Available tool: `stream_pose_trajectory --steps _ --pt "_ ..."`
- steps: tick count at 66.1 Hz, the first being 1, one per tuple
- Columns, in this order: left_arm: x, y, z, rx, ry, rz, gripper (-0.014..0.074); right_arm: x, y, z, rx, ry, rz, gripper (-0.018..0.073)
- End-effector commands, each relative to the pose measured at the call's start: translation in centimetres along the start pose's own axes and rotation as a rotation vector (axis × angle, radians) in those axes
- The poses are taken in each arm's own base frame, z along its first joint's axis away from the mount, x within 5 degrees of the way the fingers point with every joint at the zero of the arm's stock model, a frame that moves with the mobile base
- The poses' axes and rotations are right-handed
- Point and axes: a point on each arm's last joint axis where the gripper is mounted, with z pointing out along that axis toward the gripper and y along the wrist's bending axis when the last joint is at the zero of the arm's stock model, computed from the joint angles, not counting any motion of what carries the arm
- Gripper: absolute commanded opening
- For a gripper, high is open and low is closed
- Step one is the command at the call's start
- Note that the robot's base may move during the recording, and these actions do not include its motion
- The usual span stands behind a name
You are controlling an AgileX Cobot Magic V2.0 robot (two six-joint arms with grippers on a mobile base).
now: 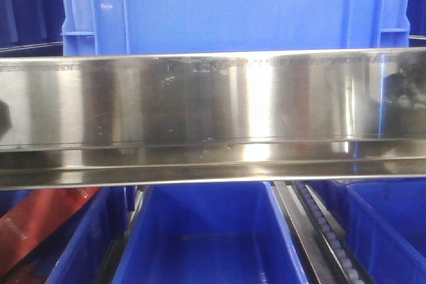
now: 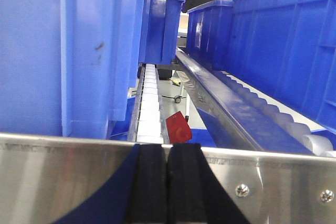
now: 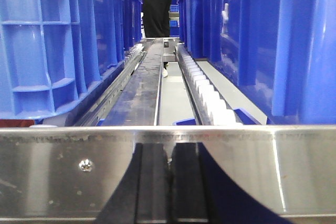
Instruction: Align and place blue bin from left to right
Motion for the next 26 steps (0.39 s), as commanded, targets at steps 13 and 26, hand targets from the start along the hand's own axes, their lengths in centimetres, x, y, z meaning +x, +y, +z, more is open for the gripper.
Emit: stream_pose_trajectory --steps 13,26 --pt "-0.22 0.0 -0.07 -0.001 -0.023 -0.005 -0.0111 -0.23 -0.04 -0.03 0.007 -0.027 -0.002 -0.0069" --pt "-0.22 0.0 -0.07 -0.001 -0.023 -0.005 -0.0111 -0.23 -0.04 -0.03 0.007 -0.027 -0.002 -0.0069"
